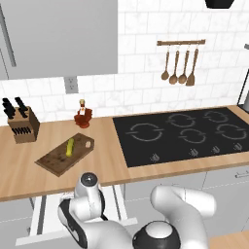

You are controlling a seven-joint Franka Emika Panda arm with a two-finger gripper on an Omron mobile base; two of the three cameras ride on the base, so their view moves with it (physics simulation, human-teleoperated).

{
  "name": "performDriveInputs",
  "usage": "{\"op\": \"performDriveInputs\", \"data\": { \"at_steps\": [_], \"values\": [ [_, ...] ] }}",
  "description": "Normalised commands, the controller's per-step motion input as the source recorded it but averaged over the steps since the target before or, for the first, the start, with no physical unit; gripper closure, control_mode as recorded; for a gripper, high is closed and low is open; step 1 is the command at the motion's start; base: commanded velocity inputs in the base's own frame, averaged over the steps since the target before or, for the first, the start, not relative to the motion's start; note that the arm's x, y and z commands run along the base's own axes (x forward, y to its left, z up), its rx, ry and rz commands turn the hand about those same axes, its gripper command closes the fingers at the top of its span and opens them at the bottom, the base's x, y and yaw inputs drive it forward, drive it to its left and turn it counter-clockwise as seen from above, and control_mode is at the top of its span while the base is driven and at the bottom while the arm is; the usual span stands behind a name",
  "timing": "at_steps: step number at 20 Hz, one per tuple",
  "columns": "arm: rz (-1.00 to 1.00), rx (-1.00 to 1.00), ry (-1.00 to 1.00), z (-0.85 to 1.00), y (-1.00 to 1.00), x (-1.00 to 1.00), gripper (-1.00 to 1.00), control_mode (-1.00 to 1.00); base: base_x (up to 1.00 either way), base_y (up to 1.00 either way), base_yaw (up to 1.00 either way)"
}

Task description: Place the appropriate cutting tool for cutting the cucumber skin on the cutting board.

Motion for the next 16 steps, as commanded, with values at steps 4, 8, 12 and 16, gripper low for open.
{"op": "performDriveInputs", "data": {
  "at_steps": [4,8,12,16],
  "values": [
    [0.0,0.0,0.0,-0.19,0.0,0.0,-1.0,-1.0,0.0,0.0,0.0],
    [0.0,0.0,0.01,0.0,0.0,0.0,-1.0,-1.0,0.0,0.0,0.0],
    [0.0,0.0,0.0,-0.04,0.0,0.0,-1.0,-1.0,0.0,0.0,0.0],
    [0.0,0.0,0.0,-0.24,0.0,0.0,-1.0,-1.0,0.0,0.0,0.0]
  ]
}}
